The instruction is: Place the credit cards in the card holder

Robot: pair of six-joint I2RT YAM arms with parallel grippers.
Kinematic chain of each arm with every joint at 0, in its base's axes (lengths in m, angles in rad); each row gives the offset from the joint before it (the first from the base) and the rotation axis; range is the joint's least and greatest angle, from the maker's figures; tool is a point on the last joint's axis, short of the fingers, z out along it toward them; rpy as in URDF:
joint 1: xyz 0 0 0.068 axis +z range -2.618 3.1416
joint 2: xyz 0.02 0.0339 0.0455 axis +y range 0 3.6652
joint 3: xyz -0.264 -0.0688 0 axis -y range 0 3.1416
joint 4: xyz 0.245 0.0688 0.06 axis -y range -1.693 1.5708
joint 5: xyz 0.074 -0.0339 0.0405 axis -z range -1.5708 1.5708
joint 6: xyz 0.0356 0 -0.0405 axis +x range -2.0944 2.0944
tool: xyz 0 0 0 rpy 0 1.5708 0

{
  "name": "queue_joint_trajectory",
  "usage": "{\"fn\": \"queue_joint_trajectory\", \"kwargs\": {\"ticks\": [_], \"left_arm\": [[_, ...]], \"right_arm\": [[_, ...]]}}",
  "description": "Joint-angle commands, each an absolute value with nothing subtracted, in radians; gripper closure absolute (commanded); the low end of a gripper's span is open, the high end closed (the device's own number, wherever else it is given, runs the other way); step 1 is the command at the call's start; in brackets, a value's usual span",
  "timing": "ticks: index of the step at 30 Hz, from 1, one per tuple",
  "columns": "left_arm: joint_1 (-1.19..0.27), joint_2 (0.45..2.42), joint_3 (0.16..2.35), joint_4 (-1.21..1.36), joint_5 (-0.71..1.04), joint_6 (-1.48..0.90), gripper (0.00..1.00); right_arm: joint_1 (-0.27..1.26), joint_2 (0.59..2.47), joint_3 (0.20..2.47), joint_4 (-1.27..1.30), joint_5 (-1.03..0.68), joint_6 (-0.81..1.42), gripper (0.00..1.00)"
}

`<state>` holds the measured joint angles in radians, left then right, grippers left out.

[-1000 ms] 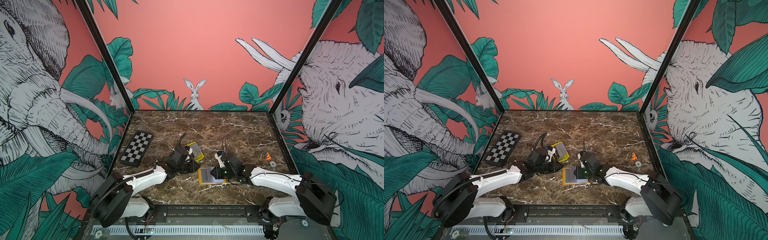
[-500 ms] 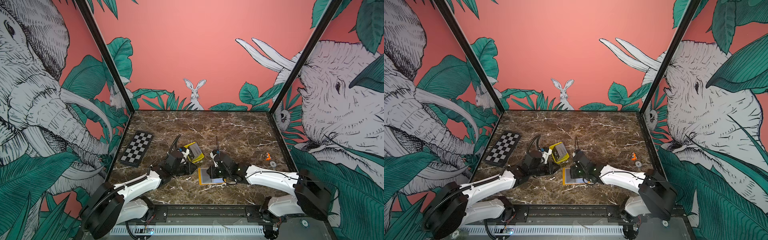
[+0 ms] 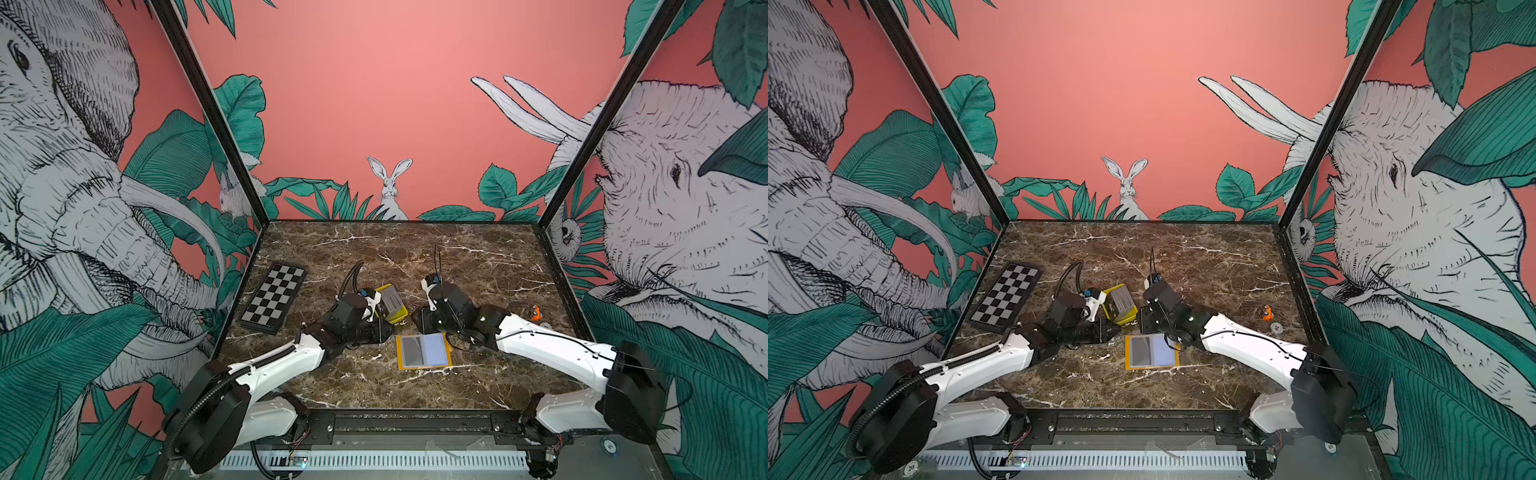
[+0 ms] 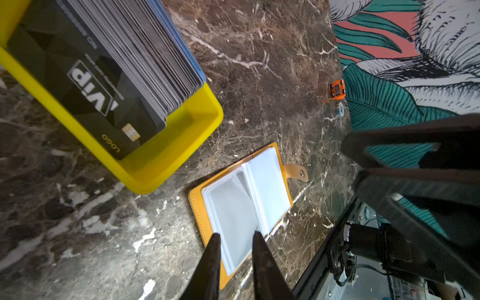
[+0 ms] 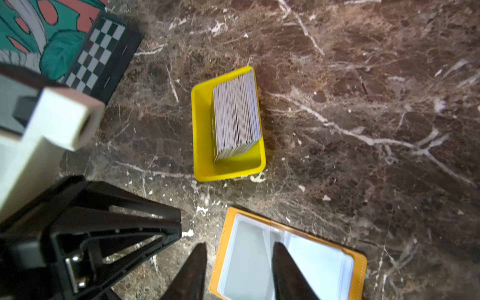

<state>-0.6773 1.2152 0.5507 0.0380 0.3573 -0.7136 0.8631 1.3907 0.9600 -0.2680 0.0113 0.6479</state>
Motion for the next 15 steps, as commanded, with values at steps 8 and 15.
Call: {"fn": "queue_joint_trajectory", "kwargs": {"ticks": [8, 15], "left_arm": [[-0.559, 1.301, 0.610, 0.100, 0.419, -0.720, 0.76], [-0.520, 1.391, 0.667, 0.088, 0.409, -0.703, 0.78]], "right_arm": [[0.756, 1.592, 1.117, -0.253, -0.111, 0.469, 0.32], [0.750, 1.757, 1.195, -0.213, -0.154, 0.451, 0.26]]}}
